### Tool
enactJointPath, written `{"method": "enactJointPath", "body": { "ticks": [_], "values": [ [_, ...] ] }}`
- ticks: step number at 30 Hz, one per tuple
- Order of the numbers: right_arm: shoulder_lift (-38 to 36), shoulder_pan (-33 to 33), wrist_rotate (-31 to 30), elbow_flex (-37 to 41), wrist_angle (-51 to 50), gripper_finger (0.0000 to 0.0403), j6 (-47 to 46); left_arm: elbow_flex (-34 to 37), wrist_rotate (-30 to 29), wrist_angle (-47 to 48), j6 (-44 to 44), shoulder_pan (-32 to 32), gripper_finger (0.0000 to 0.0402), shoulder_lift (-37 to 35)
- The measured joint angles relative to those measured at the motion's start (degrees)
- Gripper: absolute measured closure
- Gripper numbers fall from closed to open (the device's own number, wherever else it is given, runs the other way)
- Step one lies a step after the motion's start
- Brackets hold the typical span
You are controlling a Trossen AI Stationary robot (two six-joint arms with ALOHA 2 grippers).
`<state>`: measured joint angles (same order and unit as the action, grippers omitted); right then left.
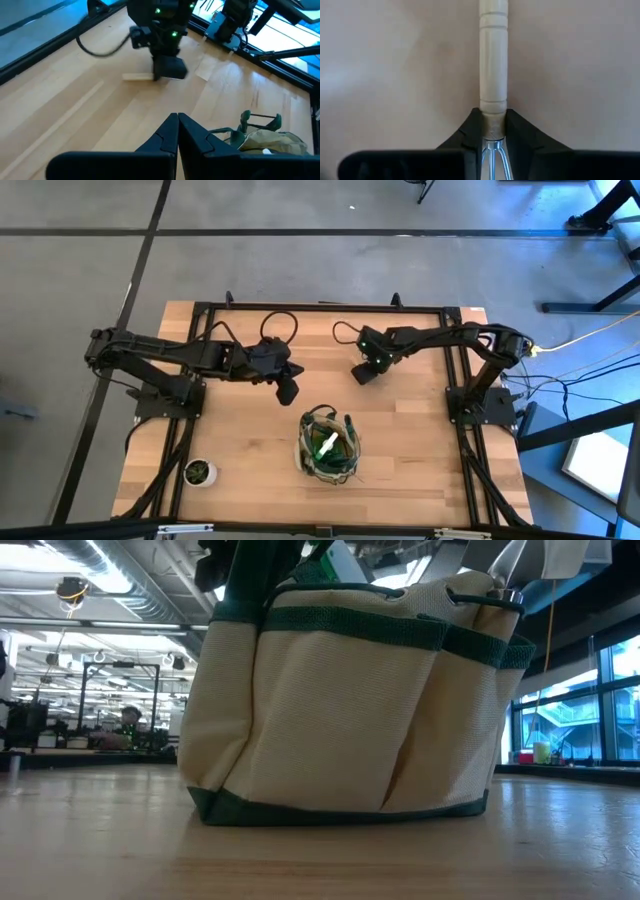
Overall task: Pick & Place Garden tools in Gardening bag
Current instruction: Put the brown hand rake into the gardening bag
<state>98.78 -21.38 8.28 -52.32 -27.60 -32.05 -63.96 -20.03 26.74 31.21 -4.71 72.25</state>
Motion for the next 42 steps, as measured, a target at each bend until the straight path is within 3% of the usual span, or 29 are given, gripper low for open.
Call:
{"method": "enactJointPath", "body": {
  "ticks": [13, 22, 30, 35, 42],
  "values": [
    [-0.1, -1.4, 26.5, -27.3, -24.8, 0.0348, -0.3, 0.0, -5.6, 0.0, -8.2, -0.3, 0.0400, 0.0],
    [-0.2, -1.8, 41.9, -41.0, -26.8, 0.0348, -7.0, 0.0, -19.2, -1.9, -30.0, -5.2, 0.0400, 0.0],
    [-0.2, -2.3, 46.4, -43.4, -22.2, 0.0348, -13.8, -0.1, -33.4, -13.4, -51.1, -7.0, 0.0397, 1.0],
    [-0.2, -2.4, 46.4, -43.5, -16.9, 0.0348, -17.4, -0.1, -33.0, -17.9, -59.6, -4.8, 0.0379, 2.5],
    [-0.2, -3.3, 44.7, -43.5, -9.0, 0.0348, -24.0, -0.1, -32.9, -21.1, -65.8, -4.1, 0.0316, 5.2]
  ]
}}
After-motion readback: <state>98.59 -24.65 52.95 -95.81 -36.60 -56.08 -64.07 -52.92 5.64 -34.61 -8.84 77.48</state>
